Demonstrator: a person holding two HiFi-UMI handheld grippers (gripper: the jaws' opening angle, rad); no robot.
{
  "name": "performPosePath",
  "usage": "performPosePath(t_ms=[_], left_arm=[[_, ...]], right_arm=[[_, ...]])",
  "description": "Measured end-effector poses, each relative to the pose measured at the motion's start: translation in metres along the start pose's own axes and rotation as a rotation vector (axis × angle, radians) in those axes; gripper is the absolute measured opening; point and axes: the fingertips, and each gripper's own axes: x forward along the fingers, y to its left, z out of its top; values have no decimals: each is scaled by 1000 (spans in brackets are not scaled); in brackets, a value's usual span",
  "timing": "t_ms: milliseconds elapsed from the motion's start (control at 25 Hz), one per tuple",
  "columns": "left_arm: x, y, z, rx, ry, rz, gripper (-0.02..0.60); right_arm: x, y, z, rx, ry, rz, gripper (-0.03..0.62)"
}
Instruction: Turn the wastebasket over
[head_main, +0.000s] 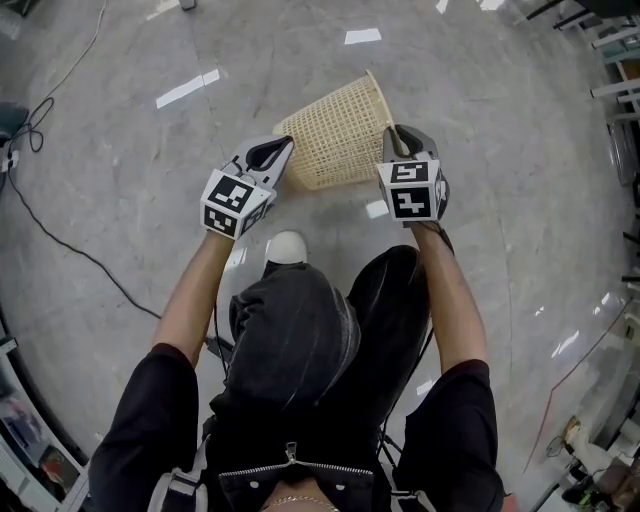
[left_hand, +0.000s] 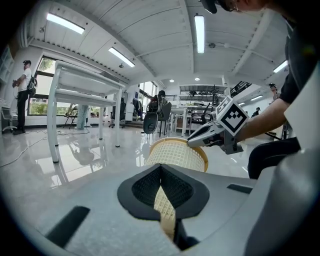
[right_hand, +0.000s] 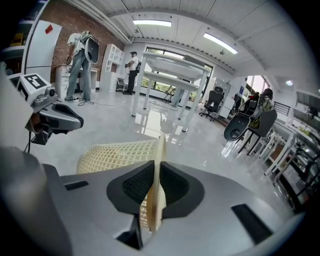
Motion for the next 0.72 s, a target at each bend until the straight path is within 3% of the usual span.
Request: performPosePath(t_ms=[280,480,720], left_arm=[[15,-2,-15,-60,-13,-27,18],[22,-10,-33,-112,-10,-45,183],[24,-6,-59,-168,24,-16,280]], right_arm=[[0,-17,-30,17,54,-27,41],[-1,-27,-53,39,85,-46,38],[0,-31,-55,39,65,-50,38]])
